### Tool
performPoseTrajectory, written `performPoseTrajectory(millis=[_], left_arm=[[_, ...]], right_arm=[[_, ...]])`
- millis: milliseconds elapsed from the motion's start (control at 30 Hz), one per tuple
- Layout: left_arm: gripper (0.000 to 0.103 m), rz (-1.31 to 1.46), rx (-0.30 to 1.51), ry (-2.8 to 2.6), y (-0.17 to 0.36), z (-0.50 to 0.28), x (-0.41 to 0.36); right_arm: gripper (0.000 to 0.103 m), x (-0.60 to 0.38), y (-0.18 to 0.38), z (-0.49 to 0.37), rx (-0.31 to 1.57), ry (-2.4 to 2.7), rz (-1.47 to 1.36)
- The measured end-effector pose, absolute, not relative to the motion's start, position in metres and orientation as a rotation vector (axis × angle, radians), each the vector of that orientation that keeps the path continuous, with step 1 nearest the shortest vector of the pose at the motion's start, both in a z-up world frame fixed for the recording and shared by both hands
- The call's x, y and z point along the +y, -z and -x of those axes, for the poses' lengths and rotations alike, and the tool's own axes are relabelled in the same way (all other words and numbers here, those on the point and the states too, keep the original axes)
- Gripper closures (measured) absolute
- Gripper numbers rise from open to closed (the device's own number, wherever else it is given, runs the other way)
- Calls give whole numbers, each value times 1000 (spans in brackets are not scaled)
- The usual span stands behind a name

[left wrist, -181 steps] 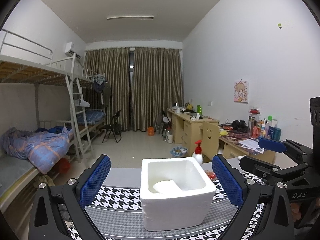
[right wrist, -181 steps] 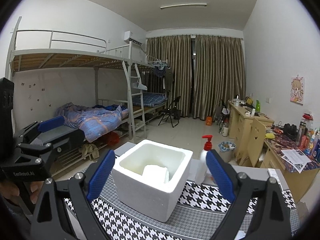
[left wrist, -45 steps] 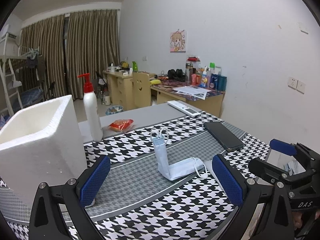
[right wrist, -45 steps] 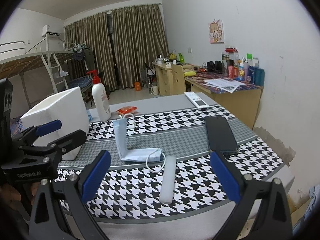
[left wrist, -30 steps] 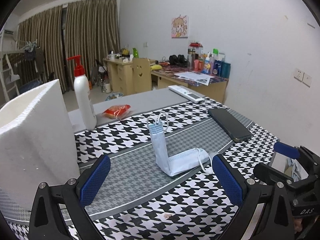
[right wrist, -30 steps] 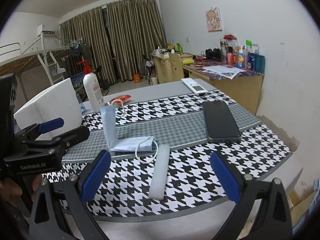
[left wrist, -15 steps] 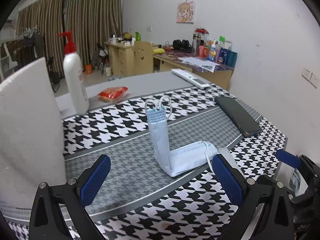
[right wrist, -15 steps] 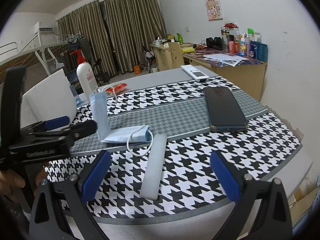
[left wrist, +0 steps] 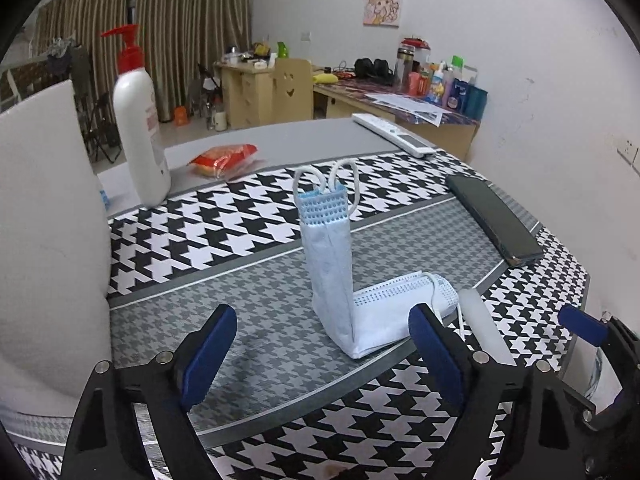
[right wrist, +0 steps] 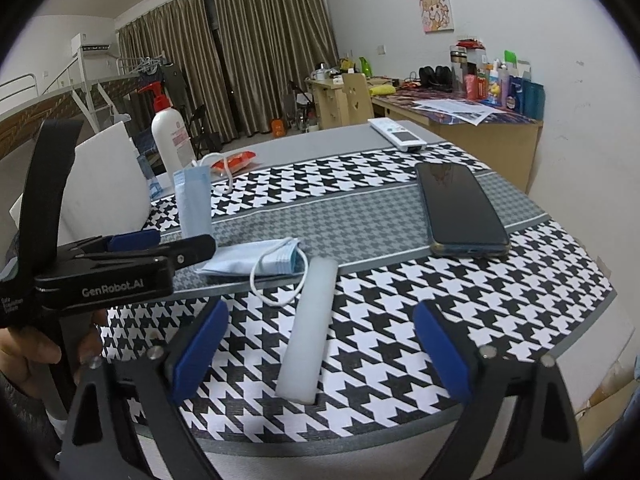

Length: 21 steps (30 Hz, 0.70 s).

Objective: Organize soft objects
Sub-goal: 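Grasp the blue face mask with the left tool while the right tool grasps the white foam tube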

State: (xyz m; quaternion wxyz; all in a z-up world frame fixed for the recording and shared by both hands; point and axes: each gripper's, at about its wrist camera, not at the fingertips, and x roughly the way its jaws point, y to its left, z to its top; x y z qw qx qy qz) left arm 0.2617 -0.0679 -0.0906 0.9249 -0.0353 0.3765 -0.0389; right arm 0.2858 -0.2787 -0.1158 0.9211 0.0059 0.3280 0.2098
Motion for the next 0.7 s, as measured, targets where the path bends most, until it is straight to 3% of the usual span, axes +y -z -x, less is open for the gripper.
performPoseTrajectory(millis=[100,333,433,567,700], left_arm=[[27,77,790,89,95,-265,-68],[37,87,810,84,98,-273,-68],[46,98,822,84,100,-276,-69],[49,83,837,85,103,-281,-73],[60,87,856,91,105,-288,-77]], right_arm=[[11,-277,119,-286,681,-433,-8],[13,-276,122,-284,687,-437,-1],[21,-276,125,-284,696,-436,0],[26,-275,129,-287,715,-435,2],[28,-272,130,-287,719,-437,13]])
